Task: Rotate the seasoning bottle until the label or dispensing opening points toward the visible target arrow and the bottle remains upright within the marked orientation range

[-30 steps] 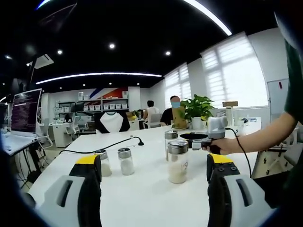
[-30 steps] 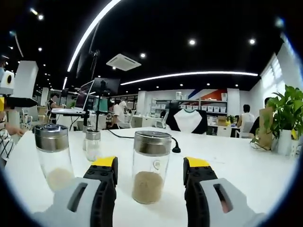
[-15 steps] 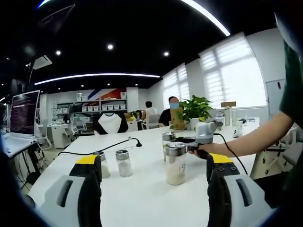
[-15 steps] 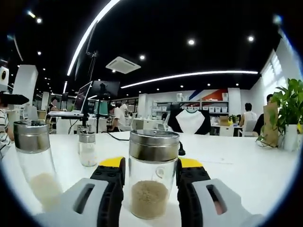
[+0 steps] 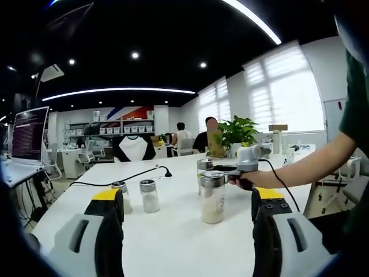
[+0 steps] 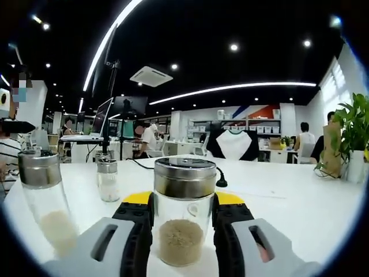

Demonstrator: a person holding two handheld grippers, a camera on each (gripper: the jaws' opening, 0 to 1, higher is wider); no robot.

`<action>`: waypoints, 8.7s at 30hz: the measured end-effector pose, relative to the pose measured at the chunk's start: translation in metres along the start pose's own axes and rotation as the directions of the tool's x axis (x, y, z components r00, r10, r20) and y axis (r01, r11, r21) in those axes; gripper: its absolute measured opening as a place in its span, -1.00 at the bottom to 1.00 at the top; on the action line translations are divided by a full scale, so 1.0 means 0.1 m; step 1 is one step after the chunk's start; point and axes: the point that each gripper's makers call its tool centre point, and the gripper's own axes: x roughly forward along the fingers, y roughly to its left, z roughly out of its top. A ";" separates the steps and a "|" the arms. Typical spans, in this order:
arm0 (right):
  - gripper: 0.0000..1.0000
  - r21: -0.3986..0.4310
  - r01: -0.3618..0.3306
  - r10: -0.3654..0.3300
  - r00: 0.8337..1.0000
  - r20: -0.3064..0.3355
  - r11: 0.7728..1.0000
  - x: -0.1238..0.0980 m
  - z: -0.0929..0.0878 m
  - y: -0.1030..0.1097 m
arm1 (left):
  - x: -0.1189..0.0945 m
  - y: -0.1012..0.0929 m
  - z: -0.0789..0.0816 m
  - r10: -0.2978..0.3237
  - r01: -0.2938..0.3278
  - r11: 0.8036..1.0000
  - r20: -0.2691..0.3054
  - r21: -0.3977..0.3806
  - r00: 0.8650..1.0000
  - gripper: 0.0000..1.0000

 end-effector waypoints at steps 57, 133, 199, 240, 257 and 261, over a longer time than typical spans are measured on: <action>-0.24 0.019 0.036 -0.036 0.999 -0.022 0.999 -1.16 0.02 0.62 | -0.02 0.01 -0.08 -0.026 0.026 1.000 -0.008 0.018 1.000 0.92; 0.01 0.104 -0.377 0.381 0.924 -0.025 0.921 -1.15 -0.04 0.60 | 0.01 0.07 -0.09 -0.010 0.010 1.000 -0.008 -0.016 1.000 0.95; -0.26 0.010 0.425 -0.421 0.900 -0.114 0.905 -1.11 -0.10 0.41 | -0.02 0.03 -0.14 -0.037 0.037 0.999 -0.018 0.006 0.999 0.93; -0.27 0.041 0.059 -0.052 0.989 -0.142 0.997 -1.12 -0.11 0.52 | -0.02 0.05 -0.12 -0.027 0.028 0.999 0.016 -0.047 1.000 0.93; -0.27 0.052 -0.199 0.204 0.972 -0.114 0.979 -1.08 -0.10 0.53 | -0.01 0.02 -0.16 -0.029 0.029 0.999 -0.003 -0.037 1.000 0.91; -0.27 0.051 -0.265 0.269 0.956 -0.116 0.963 -1.09 -0.10 0.55 | -0.02 0.02 -0.17 -0.021 0.021 0.999 -0.008 -0.034 1.000 0.93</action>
